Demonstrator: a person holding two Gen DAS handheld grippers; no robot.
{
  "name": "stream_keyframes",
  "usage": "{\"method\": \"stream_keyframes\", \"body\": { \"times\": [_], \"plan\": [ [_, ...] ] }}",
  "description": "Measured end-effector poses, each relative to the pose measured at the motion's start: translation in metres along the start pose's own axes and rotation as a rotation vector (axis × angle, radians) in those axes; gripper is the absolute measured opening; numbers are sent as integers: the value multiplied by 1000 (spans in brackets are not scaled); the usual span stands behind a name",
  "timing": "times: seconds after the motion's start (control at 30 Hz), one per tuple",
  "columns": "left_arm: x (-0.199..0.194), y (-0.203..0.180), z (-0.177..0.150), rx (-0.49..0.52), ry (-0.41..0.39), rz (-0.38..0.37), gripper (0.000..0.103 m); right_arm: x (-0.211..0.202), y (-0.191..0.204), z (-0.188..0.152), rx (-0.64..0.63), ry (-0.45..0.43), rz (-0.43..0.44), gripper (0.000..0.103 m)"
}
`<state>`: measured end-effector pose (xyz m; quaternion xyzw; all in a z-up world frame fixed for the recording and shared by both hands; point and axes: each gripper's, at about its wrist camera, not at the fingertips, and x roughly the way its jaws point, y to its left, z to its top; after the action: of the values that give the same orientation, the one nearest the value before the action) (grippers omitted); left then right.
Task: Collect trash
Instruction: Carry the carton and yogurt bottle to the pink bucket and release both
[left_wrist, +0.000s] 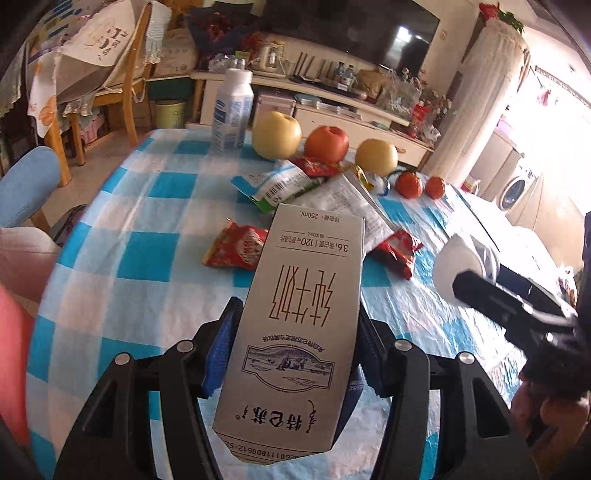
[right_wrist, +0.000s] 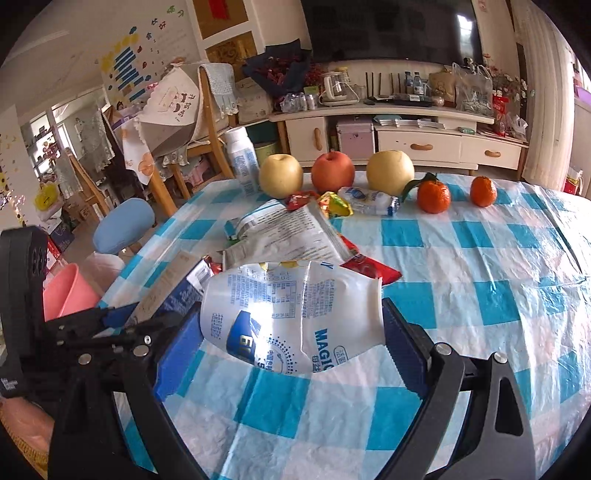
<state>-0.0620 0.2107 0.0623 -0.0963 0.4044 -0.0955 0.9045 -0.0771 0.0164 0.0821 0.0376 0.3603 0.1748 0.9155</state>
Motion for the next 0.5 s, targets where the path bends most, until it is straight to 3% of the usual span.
{"method": "stream_keyframes", "body": {
  "times": [0.27,0.5],
  "plan": [
    [-51,75,18,-193,-129,136,59,5,73,0,-108,14,89,91],
    [-102,154,20,-374,-237,302,59,25,167,11,-245,38,222,91]
  ]
}}
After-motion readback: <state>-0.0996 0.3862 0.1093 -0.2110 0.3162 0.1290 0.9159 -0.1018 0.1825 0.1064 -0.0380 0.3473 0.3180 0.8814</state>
